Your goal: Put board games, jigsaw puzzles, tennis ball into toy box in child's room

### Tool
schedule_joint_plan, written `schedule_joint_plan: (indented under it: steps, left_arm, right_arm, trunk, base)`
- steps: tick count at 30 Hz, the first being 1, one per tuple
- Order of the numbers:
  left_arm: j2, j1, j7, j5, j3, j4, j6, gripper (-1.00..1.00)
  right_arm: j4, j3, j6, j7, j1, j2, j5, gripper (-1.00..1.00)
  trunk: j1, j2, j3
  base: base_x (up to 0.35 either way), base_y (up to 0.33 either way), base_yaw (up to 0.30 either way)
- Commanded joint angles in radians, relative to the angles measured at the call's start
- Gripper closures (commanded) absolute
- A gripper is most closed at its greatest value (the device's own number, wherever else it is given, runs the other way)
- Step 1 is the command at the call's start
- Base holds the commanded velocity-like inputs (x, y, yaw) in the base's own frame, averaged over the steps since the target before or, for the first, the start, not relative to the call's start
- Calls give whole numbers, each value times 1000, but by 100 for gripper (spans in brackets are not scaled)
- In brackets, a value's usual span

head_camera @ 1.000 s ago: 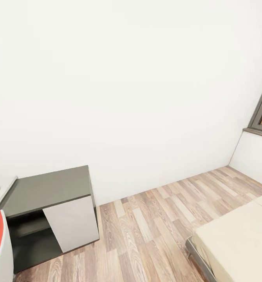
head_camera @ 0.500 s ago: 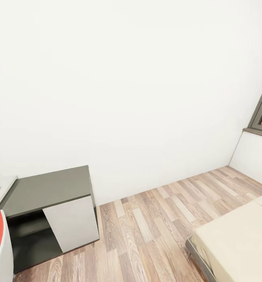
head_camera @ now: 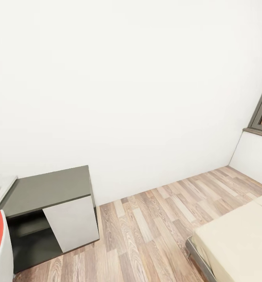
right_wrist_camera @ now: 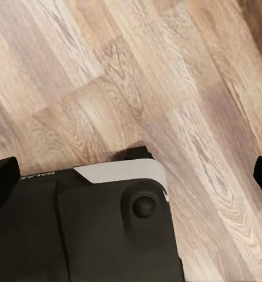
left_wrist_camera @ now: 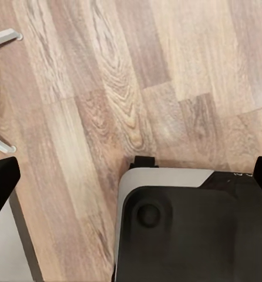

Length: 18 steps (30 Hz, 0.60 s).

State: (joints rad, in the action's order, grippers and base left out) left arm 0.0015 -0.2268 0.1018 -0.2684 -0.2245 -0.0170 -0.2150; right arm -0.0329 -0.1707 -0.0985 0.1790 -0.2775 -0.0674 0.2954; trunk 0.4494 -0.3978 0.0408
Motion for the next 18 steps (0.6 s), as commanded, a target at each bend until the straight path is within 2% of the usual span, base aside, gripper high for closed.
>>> schedule_joint_plan:
  steps: [1,4,10,18]
  left_arm:
    - [0,-1,3,-7,-9,0,-6,-100]
    - [-1,0,3,-6,-9,0,-12,-100]
    - [-1,1,3,-6,-10,0,-17,-100]
    - [-1,7,3,-5,-10,1,-53,-100]
  right_arm:
    - [1,-9,-5,3,0,2,8,-100]
    - [1,-11,-4,3,1,12,6,-100]
    - [1,-12,-3,3,1,24,5,-100]
    - [1,-12,-5,3,2,28,6,-100]
  trunk:
    - [1,-2,2]
    - [1,-2,3]
    - [1,-2,10]
    - [1,-2,22]
  base:
    - [0,0,0]
    - [-43,-29,0]
    - [-171,-119,0]
    - [-44,-55,0]
